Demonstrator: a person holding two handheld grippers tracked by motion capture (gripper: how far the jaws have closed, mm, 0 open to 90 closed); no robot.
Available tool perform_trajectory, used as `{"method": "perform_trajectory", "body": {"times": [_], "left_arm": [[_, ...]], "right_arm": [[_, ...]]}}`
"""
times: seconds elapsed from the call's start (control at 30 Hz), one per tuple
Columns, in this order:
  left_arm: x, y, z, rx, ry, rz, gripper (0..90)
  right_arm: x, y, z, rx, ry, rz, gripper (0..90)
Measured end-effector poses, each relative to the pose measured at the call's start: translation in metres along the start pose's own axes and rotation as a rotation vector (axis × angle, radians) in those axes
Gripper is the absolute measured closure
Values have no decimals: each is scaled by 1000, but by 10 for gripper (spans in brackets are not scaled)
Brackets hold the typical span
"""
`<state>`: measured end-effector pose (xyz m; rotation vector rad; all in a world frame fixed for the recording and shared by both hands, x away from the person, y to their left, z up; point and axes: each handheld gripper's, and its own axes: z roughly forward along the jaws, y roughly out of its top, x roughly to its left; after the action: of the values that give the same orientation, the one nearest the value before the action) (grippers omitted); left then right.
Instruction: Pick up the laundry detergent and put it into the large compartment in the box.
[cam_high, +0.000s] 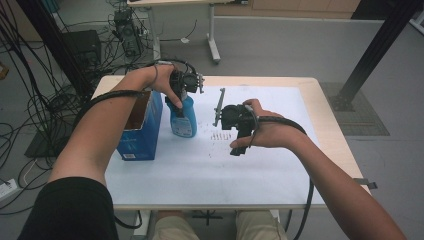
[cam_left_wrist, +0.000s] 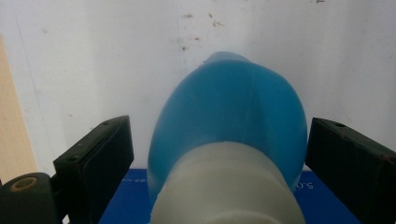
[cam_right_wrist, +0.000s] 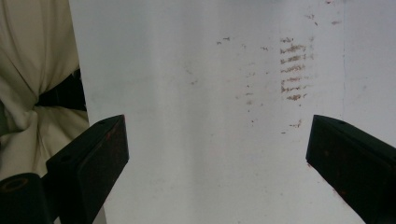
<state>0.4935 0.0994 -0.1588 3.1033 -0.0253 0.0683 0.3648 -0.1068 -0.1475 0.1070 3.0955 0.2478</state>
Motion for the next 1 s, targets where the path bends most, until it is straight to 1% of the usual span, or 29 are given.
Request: {"method": "perform_trajectory", "body": {"times": [0.07, 0.13, 0.17, 0.33, 0.37, 0.5, 0.53, 0.6, 0.63, 1.0], "left_arm": [[0, 0, 0, 1, -1, 0, 84], [0, 0, 0, 2, 0, 2, 84], [0, 0, 0, 5, -1, 2, 85], [1, 0, 0, 2, -2, 4, 85], [1, -1, 0, -1, -5, -1, 86], [1, -1, -1, 2, -2, 0, 86], [1, -2, -1, -2, -3, -4, 86], [1, -2, -1, -2, -3, -6, 86], [1, -2, -1, -2, -3, -6, 86], [1, -2, -2, 0, 1, -6, 86]], "right_arm": [[0, 0, 0, 1, -2, -3, 56], [0, 0, 0, 5, 3, 9, 57], [0, 0, 0, 0, -1, 1, 57], [0, 0, 0, 1, -3, -1, 57], [0, 0, 0, 2, -2, -3, 57], [0, 0, 0, 1, 0, 0, 57], [1, 1, 0, 6, 1, 7, 57], [1, 1, -1, 5, 3, 7, 57], [1, 0, -1, 2, -2, -3, 57], [0, 0, -1, 0, 1, 0, 56]]}}
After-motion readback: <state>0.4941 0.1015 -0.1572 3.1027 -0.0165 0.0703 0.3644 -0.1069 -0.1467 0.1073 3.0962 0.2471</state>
